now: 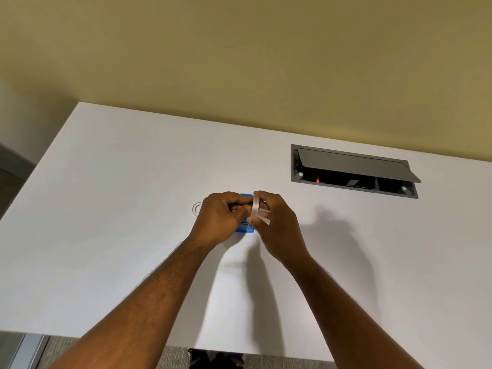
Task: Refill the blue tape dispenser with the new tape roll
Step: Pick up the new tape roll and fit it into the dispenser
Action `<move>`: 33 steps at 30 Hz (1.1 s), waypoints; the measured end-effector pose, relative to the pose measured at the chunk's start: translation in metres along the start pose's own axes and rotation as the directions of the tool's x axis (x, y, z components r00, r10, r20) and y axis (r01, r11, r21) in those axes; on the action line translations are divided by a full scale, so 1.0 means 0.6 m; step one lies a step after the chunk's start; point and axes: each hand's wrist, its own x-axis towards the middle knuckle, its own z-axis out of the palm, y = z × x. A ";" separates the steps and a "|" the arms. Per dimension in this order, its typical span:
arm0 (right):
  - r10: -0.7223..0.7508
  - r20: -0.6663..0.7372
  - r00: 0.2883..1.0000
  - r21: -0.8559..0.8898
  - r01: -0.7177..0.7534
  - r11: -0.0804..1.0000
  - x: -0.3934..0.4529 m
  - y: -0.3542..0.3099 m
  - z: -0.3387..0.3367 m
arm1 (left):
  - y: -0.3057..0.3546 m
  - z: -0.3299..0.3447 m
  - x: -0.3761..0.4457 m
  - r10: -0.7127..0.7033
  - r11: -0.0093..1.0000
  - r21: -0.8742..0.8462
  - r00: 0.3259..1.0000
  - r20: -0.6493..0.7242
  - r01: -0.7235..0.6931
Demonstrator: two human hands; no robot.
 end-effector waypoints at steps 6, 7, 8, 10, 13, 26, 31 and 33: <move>-0.020 -0.021 1.000 0.005 0.020 1.000 0.002 -0.014 -0.004 | -0.004 -0.008 0.004 -0.040 0.997 -0.058 0.999 0.017 0.041; -0.013 -0.015 1.000 0.012 0.013 1.000 0.001 -0.014 -0.005 | -0.005 -0.008 0.005 -0.046 0.997 -0.060 0.999 0.021 0.048; 0.002 -0.009 1.000 0.027 -0.002 1.000 0.001 -0.013 -0.005 | -0.006 -0.006 0.005 -0.053 0.997 -0.062 0.998 0.024 0.054; 0.044 0.004 0.999 0.073 -0.044 0.996 -0.001 -0.007 -0.004 | -0.008 -0.003 0.003 -0.069 0.996 -0.061 0.997 0.028 0.070; 0.058 0.029 0.998 0.100 -0.061 0.993 -0.003 -0.002 -0.002 | -0.015 -0.004 0.002 -0.089 0.995 -0.048 0.996 0.025 0.090; -0.002 0.110 0.994 0.081 -0.007 0.997 0.022 0.012 0.003 | -0.012 -0.007 0.015 -0.075 0.995 -0.057 0.997 0.012 0.076; 0.039 0.124 0.991 0.061 -0.047 0.997 0.033 0.024 0.002 | -0.019 -0.007 0.025 -0.086 0.996 -0.039 0.996 0.005 0.086; 0.072 0.097 0.993 0.046 -0.076 0.996 0.038 0.029 0.000 | -0.027 -0.007 0.030 -0.106 0.994 -0.030 0.994 -0.042 0.105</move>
